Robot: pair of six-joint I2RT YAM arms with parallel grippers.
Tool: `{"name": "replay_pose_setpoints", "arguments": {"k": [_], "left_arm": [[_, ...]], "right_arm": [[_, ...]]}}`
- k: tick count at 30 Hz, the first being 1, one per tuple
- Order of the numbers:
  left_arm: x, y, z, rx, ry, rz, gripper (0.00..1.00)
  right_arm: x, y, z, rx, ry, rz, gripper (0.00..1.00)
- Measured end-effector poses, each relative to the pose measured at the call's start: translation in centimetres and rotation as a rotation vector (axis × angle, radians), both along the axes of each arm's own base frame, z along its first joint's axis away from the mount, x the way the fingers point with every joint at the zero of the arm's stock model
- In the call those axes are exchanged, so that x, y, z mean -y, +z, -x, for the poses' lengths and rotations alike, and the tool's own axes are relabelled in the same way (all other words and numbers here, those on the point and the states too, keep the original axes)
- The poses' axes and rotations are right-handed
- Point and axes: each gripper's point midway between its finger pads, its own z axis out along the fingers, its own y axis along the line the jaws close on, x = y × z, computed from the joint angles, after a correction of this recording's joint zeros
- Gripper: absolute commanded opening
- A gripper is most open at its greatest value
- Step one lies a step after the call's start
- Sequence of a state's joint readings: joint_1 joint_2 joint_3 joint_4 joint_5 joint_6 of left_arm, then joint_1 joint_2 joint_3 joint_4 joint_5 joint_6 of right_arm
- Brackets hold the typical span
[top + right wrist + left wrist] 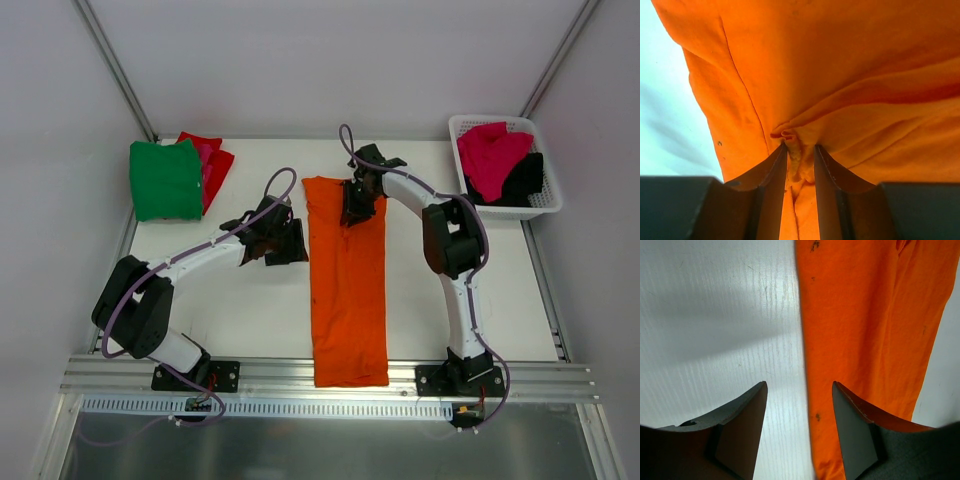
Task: Fold and stack the t-shirts
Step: Fold the tshirt
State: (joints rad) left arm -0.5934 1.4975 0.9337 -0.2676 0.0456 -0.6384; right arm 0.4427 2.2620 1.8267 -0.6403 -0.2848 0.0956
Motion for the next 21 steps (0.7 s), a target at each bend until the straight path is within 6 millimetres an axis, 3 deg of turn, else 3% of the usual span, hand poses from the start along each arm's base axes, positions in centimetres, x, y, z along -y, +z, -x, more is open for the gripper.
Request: {"name": "replay_pose_setpoints", "arguments": {"k": [14,17,21], "left_arm": [[-0.1,0.0,-0.1,-0.003,0.003,0.005,0.54],[-0.1,0.0,-0.1,-0.003,0.003,0.005,0.54],[-0.1,0.0,-0.1,-0.003,0.003,0.005,0.55]], "right_arm": [[-0.8,1.1,-0.9,0.027,0.008,-0.032,0.26],[-0.8,1.1,-0.9,0.027,0.008,-0.032,0.2],[-0.8,1.1,-0.9,0.028,0.011,-0.032,0.01]]}}
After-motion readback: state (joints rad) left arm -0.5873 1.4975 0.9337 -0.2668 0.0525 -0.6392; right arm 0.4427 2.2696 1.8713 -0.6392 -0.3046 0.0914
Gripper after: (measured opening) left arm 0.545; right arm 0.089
